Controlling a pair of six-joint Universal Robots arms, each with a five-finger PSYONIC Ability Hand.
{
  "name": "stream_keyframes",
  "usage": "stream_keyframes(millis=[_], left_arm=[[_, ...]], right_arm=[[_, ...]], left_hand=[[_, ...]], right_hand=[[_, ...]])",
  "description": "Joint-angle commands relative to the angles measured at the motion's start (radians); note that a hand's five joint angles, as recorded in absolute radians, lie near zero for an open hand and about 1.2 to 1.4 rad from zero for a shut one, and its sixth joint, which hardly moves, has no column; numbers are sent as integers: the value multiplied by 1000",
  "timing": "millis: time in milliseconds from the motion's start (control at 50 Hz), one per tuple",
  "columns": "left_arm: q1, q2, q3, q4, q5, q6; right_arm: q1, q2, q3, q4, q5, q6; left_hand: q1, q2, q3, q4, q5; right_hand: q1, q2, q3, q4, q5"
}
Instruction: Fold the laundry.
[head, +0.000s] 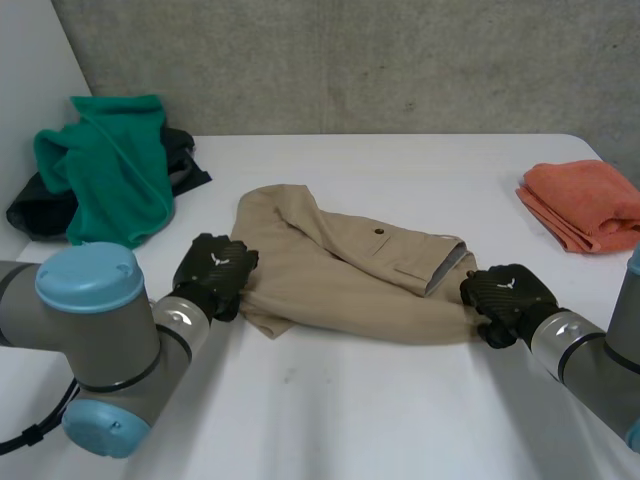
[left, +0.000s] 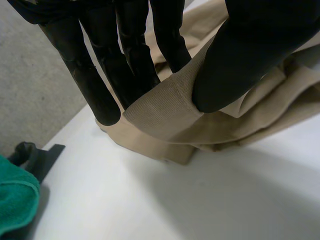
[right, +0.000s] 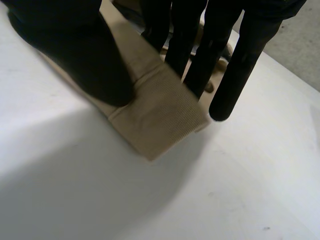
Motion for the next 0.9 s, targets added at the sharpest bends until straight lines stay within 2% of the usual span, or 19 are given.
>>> stream_keyframes(millis=[20, 80, 100, 160, 180, 240, 320, 460, 620, 700, 780, 860, 880, 900], left_arm=[[-10, 42, 36, -11, -5, -2], [-10, 116, 42, -37, -5, -2], [-11, 195, 54, -71, -3, -5], [-19, 275, 82, -116, -3, -11], [-27, 326, 106, -145, -3, -14], [-37, 410, 149, -189, -5, -22], [-50, 533, 247, -273, -5, -28], [-45, 527, 364, -396, -3, -28], [-36, 288, 424, -424, -5, -17], [-31, 84, 522, -416, -2, 17], [-20, -95, 697, -386, -2, 101], [-19, -212, 907, -280, -11, 201], [-19, -236, 988, -196, -9, 239], [-19, -243, 1017, -155, -11, 247]], right_arm=[[1, -10, -36, 11, 14, -1], [3, -46, -54, 19, 11, -3], [3, -100, -71, 32, 11, -9], [3, -212, -112, 110, 13, -45], [6, -282, -162, 197, 13, -91], [1, -373, -291, 361, 2, -154], [-8, -441, -461, 498, 10, -167], [-6, -426, -651, 598, 13, -177], [15, -163, -730, 626, 60, -259], [50, -7, -786, 589, 122, -274], [87, 122, -850, 467, 185, -274], [118, 170, -904, 229, 226, -273], [123, 171, -915, 83, 229, -266], [124, 170, -918, 22, 231, -263]], left_hand=[[273, 203, 217, 201, 239], [273, 203, 217, 201, 239], [273, 203, 217, 201, 239], [273, 203, 217, 201, 239], [273, 203, 217, 201, 239], [273, 203, 217, 201, 239], [273, 203, 217, 201, 239], [273, 203, 217, 201, 239], [273, 203, 217, 201, 239], [273, 203, 217, 201, 239], [273, 203, 217, 201, 239], [273, 203, 217, 201, 239], [273, 203, 217, 201, 239], [273, 203, 217, 201, 239]], right_hand=[[348, 257, 260, 262, 279], [348, 257, 260, 262, 279], [348, 257, 260, 262, 279], [348, 257, 260, 262, 279], [348, 257, 260, 262, 279], [348, 257, 260, 262, 279], [348, 257, 260, 262, 279], [348, 257, 260, 262, 279], [348, 257, 260, 262, 279], [348, 257, 260, 262, 279], [348, 257, 260, 262, 279], [348, 257, 260, 262, 279], [348, 257, 260, 262, 279], [348, 257, 260, 262, 279]])
